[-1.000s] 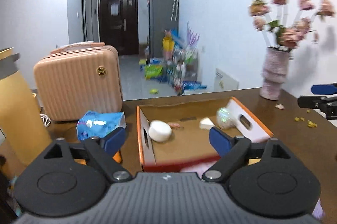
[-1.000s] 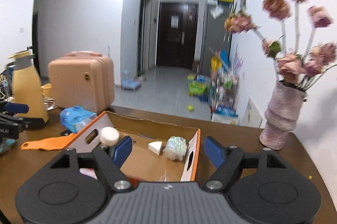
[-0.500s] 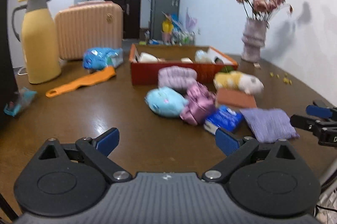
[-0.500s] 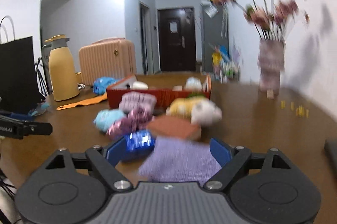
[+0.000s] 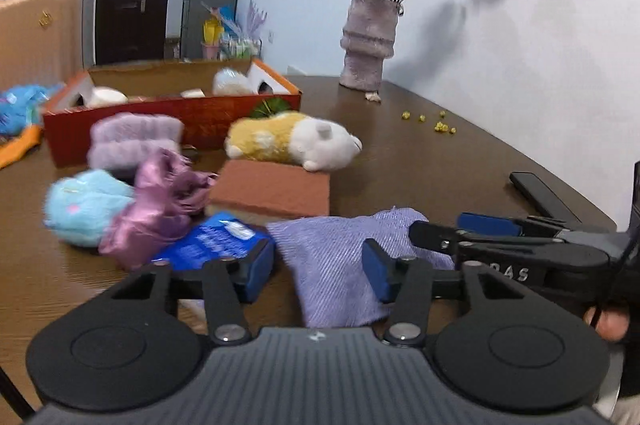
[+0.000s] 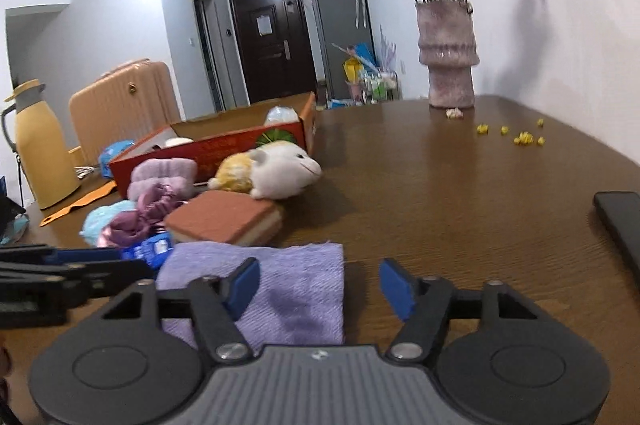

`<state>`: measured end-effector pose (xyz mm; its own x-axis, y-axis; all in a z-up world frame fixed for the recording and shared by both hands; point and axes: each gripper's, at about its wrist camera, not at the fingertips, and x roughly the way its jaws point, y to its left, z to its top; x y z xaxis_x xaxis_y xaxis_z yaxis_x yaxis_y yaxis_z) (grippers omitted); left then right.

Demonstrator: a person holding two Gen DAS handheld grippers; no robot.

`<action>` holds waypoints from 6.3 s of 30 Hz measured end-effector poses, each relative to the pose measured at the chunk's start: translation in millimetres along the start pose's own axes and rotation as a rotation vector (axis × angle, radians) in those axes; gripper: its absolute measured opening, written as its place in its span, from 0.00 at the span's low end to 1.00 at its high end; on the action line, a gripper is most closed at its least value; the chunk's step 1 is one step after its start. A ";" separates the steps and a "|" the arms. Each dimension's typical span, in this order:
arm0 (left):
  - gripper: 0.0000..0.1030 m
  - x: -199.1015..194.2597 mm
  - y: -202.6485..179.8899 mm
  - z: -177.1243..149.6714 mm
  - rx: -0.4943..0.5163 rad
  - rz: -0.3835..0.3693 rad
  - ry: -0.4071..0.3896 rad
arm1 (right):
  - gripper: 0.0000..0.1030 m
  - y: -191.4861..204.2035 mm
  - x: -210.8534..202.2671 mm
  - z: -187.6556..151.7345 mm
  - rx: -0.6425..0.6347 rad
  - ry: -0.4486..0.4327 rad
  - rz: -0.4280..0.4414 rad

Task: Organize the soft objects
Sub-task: 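Grasp the lavender cloth sachet with the left tool while the right tool grasps its other edge, then carry the lavender sachet into the box and open both tools, then withdraw both tools from the box back over the table, then grasp the pink satin scrunchie with the right tool while the left tool grasps it too, then carry the scrunchie into the cardboard box and open both tools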

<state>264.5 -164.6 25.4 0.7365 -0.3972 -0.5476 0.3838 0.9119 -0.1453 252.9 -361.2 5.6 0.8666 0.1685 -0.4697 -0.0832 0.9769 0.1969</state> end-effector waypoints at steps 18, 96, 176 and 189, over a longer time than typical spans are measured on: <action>0.57 -92.1 82.0 -61.5 -0.126 0.000 0.072 | 0.28 75.5 -20.4 -23.8 -0.091 0.111 0.378; 0.85 -125.0 116.8 36.6 0.038 0.295 -0.207 | 0.72 96.1 -33.0 109.3 -0.258 -0.210 0.120; 0.54 -76.0 103.6 -55.0 -0.047 0.004 0.055 | 0.38 114.4 -50.5 -38.1 -0.011 0.030 0.200; 0.08 -85.7 93.9 -43.6 -0.049 -0.054 0.009 | 0.08 109.4 -39.6 -32.3 0.020 0.021 0.264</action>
<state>213.1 -40.5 22.7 0.7104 -0.4456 -0.5448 0.3950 0.8931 -0.2154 193.7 -256.8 17.9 0.8055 0.4205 -0.4176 -0.2954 0.8958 0.3322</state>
